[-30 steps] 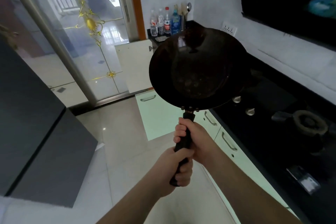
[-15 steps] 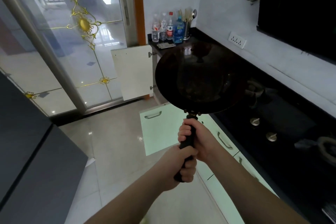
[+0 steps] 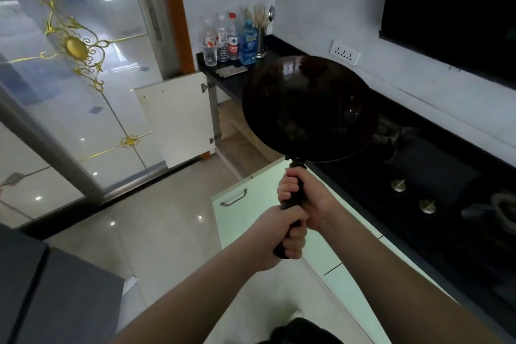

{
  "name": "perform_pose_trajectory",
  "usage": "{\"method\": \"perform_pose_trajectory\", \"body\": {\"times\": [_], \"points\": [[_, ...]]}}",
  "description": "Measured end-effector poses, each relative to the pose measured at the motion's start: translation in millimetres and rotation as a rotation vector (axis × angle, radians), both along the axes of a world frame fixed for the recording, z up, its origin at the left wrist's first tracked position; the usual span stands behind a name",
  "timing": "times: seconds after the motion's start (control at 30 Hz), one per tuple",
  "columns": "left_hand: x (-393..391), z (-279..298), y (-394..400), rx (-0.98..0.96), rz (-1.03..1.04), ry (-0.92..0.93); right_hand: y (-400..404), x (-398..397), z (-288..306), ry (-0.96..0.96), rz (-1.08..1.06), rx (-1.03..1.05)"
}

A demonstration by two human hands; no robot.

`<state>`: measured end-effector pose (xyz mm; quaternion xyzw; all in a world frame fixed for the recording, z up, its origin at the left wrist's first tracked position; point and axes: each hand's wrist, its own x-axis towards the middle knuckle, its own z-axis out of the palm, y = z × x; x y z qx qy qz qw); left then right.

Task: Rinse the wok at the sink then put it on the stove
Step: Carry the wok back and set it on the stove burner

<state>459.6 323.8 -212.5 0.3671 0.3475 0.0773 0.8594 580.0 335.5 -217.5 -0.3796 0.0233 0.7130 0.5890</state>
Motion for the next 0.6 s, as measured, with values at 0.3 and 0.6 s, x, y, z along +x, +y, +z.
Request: {"method": "perform_pose_trajectory", "body": {"times": [0.3,0.6], "points": [[57,-13,72,0.004,-0.056,0.058,64,58,-17,0.06,-0.055,-0.001],[121,-12,146,-0.005,-0.044,0.132,142,120,-32,0.181,-0.054,-0.02]]}}
